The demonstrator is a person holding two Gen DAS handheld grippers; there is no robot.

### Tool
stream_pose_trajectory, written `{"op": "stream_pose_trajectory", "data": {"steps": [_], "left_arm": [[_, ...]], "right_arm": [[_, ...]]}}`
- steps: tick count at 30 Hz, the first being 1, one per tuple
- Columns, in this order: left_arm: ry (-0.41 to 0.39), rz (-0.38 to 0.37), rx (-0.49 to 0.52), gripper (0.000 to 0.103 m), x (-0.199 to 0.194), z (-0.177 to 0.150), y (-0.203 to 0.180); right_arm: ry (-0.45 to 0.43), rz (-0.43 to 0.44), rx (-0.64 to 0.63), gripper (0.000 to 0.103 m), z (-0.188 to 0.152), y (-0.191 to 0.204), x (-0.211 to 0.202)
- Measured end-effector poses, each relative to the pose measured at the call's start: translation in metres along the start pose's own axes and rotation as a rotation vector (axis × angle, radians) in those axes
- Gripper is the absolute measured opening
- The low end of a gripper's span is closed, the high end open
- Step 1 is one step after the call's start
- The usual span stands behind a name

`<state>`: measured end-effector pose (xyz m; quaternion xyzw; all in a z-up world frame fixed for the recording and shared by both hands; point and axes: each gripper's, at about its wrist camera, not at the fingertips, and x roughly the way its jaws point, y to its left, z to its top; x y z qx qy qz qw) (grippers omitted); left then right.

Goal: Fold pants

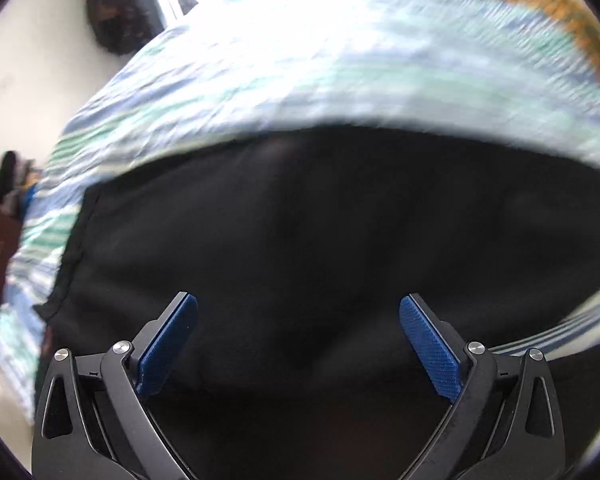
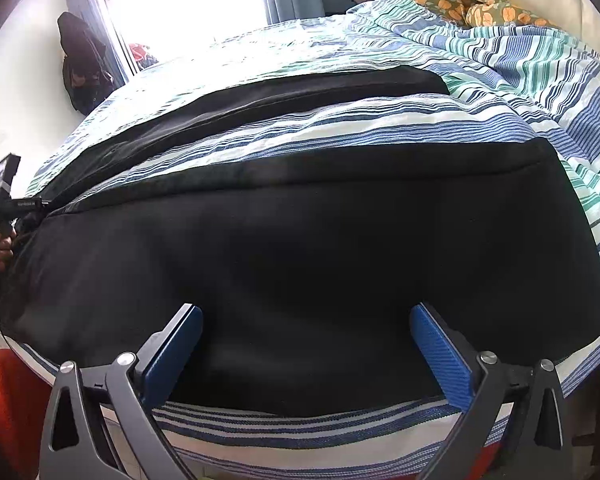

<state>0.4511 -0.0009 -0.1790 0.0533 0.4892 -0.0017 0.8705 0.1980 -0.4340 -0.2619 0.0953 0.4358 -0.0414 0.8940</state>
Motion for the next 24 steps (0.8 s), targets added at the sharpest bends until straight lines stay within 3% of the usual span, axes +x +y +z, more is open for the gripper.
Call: {"op": "stream_pose_trajectory", "data": {"steps": [3,5,6,7,8,9,10,12,13,16,18,19,20,21,22,24], "left_arm": [[-0.048,-0.113,0.130,0.102,-0.015,0.020,-0.062],[-0.036,-0.159,0.240,0.102,0.004,0.026,-0.111],[0.010,-0.163,0.285,0.102,0.024,0.024,-0.134],[0.110,-0.150,0.315,0.103,0.057,0.017,-0.155],[0.147,-0.114,0.297,0.103,0.074,0.013,-0.166],[0.106,-0.084,0.241,0.103,0.073,0.017,-0.170],[0.112,-0.100,0.198,0.102,0.068,0.027,-0.176],[0.148,-0.272,0.149,0.101,0.054,0.052,-0.197],[0.129,-0.314,0.150,0.102,0.046,0.064,-0.210],[0.031,-0.354,0.304,0.102,0.033,0.090,-0.279],[0.053,-0.329,0.433,0.102,0.056,0.090,-0.324],[0.110,-0.291,0.488,0.103,0.081,0.083,-0.343],[0.132,-0.244,0.506,0.103,0.096,0.072,-0.365],[0.100,-0.227,0.487,0.102,0.096,0.076,-0.371],[0.098,-0.255,0.466,0.101,0.090,0.085,-0.379],[0.110,-0.393,0.446,0.101,0.071,0.104,-0.407]], "right_arm": [[-0.006,-0.004,-0.002,0.103,-0.001,0.002,0.000],[-0.010,-0.004,-0.001,0.103,-0.002,0.004,-0.001],[-0.012,-0.001,0.000,0.103,-0.002,0.004,-0.002],[-0.014,0.002,0.002,0.103,-0.003,0.005,-0.003],[-0.014,0.008,0.005,0.103,-0.003,0.004,-0.003],[-0.014,0.015,0.008,0.103,-0.003,0.002,-0.004],[-0.014,0.022,0.011,0.103,-0.003,0.001,-0.004],[-0.014,0.033,0.009,0.103,-0.003,0.000,-0.006],[-0.015,0.036,0.006,0.103,-0.004,0.000,-0.006],[-0.020,0.043,0.006,0.103,-0.004,-0.001,-0.007],[-0.026,0.046,0.010,0.103,-0.004,-0.001,-0.007],[-0.027,0.047,0.010,0.103,-0.004,-0.001,-0.007],[-0.027,0.049,0.011,0.103,-0.004,-0.001,-0.008],[-0.028,0.053,0.012,0.103,-0.005,-0.001,-0.008],[-0.028,0.059,0.014,0.103,-0.004,-0.002,-0.009],[-0.031,0.074,0.018,0.103,-0.005,-0.004,-0.011]]}}
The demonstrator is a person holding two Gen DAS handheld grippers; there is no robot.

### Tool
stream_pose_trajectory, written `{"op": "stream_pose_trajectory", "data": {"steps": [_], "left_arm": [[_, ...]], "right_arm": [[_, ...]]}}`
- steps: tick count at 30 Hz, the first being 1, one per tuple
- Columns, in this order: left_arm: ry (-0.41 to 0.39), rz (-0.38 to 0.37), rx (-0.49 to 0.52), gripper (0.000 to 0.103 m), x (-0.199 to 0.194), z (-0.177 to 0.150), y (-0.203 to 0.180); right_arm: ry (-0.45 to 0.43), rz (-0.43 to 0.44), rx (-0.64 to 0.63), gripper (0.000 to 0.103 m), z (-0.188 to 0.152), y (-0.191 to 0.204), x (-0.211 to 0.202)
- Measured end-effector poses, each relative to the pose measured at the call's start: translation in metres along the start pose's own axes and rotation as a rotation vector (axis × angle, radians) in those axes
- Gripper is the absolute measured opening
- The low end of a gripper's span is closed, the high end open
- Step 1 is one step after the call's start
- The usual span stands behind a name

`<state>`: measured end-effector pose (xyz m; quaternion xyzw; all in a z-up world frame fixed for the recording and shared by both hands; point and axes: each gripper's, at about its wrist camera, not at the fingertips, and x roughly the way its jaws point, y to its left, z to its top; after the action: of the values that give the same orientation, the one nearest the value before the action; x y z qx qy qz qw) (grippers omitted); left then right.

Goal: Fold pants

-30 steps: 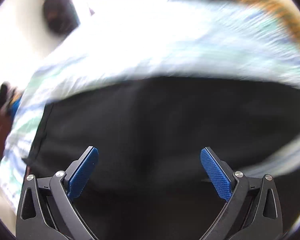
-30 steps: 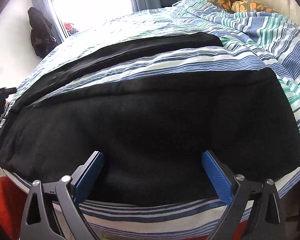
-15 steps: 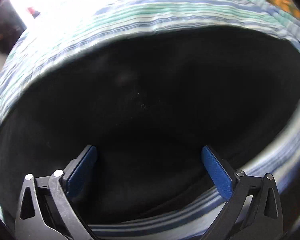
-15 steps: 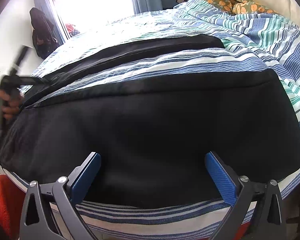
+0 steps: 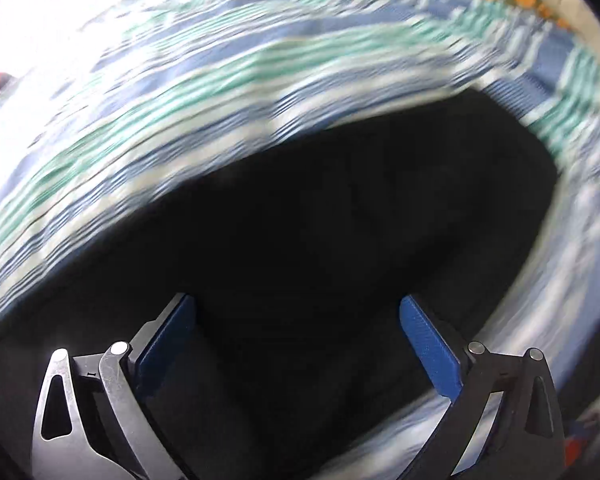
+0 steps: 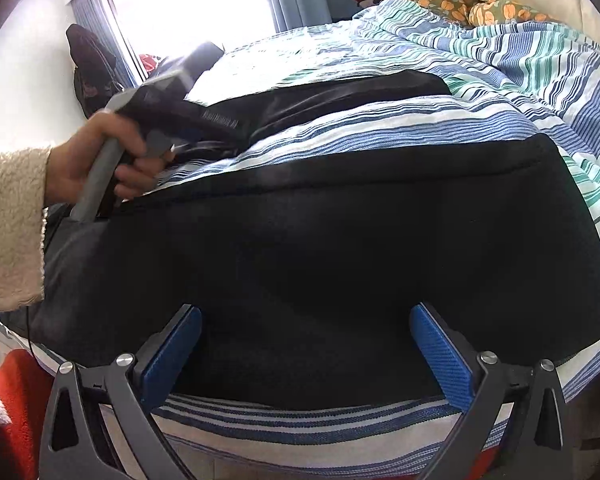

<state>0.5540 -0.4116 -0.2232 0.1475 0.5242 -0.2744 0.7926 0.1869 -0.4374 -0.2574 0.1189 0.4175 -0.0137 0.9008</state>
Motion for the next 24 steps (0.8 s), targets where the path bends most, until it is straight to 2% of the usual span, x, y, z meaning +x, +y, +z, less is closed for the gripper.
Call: {"op": "stream_pose_trajectory", "data": {"steps": [2,4,5,6,7,8,9,10,11,13,15,16,17,18,19,21,22,23,24], "left_arm": [[-0.074,-0.014,0.053,0.102,-0.011,0.020,-0.030],[-0.111,-0.022,0.153,0.102,-0.003,0.043,-0.066],[-0.100,-0.008,0.185,0.102,0.003,0.036,-0.079],[-0.060,0.018,0.202,0.102,0.022,0.045,-0.086],[0.003,0.041,0.199,0.103,0.046,0.038,-0.102],[0.027,0.052,0.172,0.103,0.066,0.036,-0.105],[-0.003,0.061,0.142,0.103,0.069,0.039,-0.105],[0.003,0.067,0.117,0.103,0.065,0.048,-0.107],[0.014,0.039,0.098,0.101,0.060,0.058,-0.112],[-0.041,-0.074,0.060,0.102,0.040,0.075,-0.115],[-0.097,-0.041,0.078,0.103,0.036,0.084,-0.123],[-0.044,0.030,0.121,0.103,0.057,0.087,-0.134],[0.073,0.087,0.146,0.103,0.084,0.080,-0.135],[0.077,0.065,0.121,0.103,0.085,0.070,-0.121],[0.040,0.043,0.084,0.102,0.076,0.071,-0.115],[0.058,-0.022,0.046,0.099,0.051,0.072,-0.103],[0.027,-0.071,0.043,0.099,0.032,0.073,-0.091],[-0.018,-0.089,0.048,0.100,0.014,0.067,-0.080],[-0.044,-0.071,0.058,0.100,-0.009,0.059,-0.073]], "right_arm": [[0.000,0.009,0.001,0.103,-0.001,-0.001,-0.001],[0.001,0.009,0.002,0.103,-0.001,0.000,0.000],[0.001,0.006,0.000,0.103,-0.001,0.001,0.000],[0.002,0.003,-0.004,0.103,-0.001,0.001,0.000],[0.002,0.000,-0.008,0.103,-0.001,0.002,0.001],[0.003,-0.001,-0.010,0.103,-0.001,0.002,0.001],[0.002,0.001,-0.011,0.103,-0.001,0.002,0.000],[0.002,0.004,-0.008,0.103,0.000,0.002,0.001],[0.003,0.007,-0.006,0.103,0.000,0.002,0.000],[0.002,0.011,-0.008,0.103,-0.001,0.002,-0.001],[0.000,0.012,-0.003,0.103,-0.001,0.003,-0.001],[-0.001,0.009,-0.002,0.103,-0.001,0.003,0.000],[0.001,0.002,-0.005,0.103,-0.001,0.005,0.000],[0.005,-0.007,-0.010,0.103,-0.001,0.007,0.000],[0.009,-0.011,-0.014,0.103,-0.002,0.009,0.000],[0.011,0.007,0.016,0.100,0.005,0.004,-0.008],[-0.004,0.040,0.067,0.095,0.012,-0.003,-0.019],[-0.027,0.088,0.130,0.094,0.023,-0.014,-0.029],[-0.060,0.128,0.191,0.093,0.039,-0.027,-0.040]]}}
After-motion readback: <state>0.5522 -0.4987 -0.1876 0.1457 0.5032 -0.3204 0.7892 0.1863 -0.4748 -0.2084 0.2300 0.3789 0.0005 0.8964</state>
